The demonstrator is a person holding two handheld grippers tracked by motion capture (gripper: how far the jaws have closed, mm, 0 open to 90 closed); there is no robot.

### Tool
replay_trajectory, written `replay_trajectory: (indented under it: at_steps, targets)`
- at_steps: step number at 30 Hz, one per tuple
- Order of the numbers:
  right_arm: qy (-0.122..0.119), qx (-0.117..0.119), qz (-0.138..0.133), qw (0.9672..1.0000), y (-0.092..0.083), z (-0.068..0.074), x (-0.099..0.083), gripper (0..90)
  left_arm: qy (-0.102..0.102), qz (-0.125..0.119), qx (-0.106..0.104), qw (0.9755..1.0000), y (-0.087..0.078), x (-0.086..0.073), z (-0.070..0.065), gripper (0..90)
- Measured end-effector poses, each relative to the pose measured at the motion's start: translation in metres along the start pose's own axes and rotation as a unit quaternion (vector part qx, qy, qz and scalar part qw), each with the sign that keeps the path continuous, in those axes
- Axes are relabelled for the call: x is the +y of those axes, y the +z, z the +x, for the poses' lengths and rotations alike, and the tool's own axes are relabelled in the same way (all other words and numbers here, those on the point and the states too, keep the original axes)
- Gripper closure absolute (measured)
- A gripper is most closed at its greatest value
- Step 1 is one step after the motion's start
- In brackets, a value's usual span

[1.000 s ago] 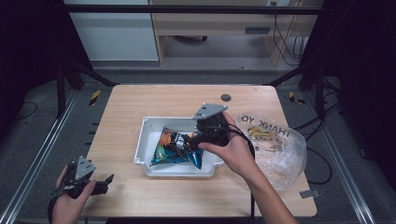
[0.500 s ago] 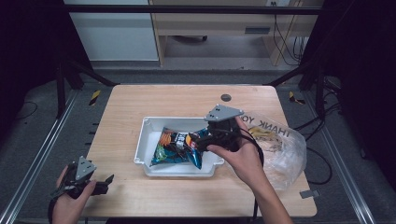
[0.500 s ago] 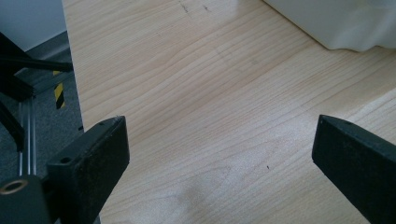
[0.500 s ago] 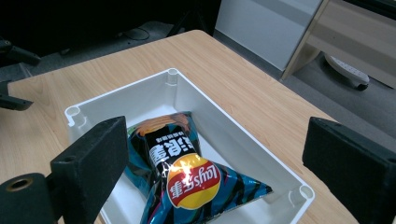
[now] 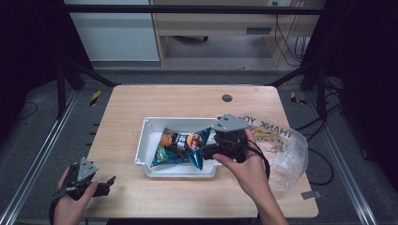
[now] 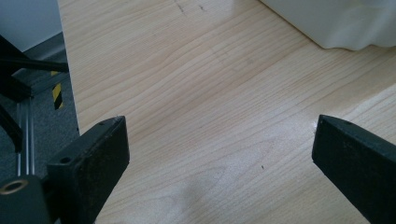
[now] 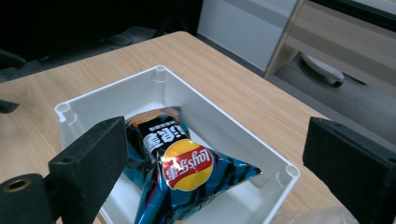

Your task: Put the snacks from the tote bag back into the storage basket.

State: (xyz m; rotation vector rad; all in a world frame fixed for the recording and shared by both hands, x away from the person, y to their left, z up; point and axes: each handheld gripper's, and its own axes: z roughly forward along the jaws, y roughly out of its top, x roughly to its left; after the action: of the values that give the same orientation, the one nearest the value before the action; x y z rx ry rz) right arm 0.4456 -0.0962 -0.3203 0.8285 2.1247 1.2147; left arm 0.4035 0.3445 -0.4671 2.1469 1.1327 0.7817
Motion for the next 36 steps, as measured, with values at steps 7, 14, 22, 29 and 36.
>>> replay_trajectory:
  at_steps: [7, 14, 22, 29, 36]
  targets:
    - [0.012, -0.033, -0.013, 0.9993, -0.018, -0.004, -0.004, 7.3, -0.004, 0.003, 0.000, 1.0000, 0.000, -0.001, 0.002, 3.6]
    - [0.023, -0.071, -0.015, 0.9971, -0.033, -0.012, -0.021, 7.7, -0.004, 0.003, -0.001, 1.0000, 0.001, -0.001, 0.001, 3.6]
    - [0.047, -0.119, -0.016, 0.9917, -0.050, -0.022, -0.041, 8.4, -0.006, 0.003, 0.001, 1.0000, 0.001, -0.002, 0.001, 3.7]
    - [0.077, -0.153, 0.005, 0.9852, -0.056, -0.030, -0.069, 8.4, -0.006, 0.004, 0.001, 1.0000, 0.001, -0.002, 0.002, 3.7]
    - [0.100, -0.162, 0.032, 0.9813, -0.057, -0.037, -0.096, 8.0, -0.005, 0.006, 0.001, 1.0000, 0.002, -0.001, 0.002, 3.7]
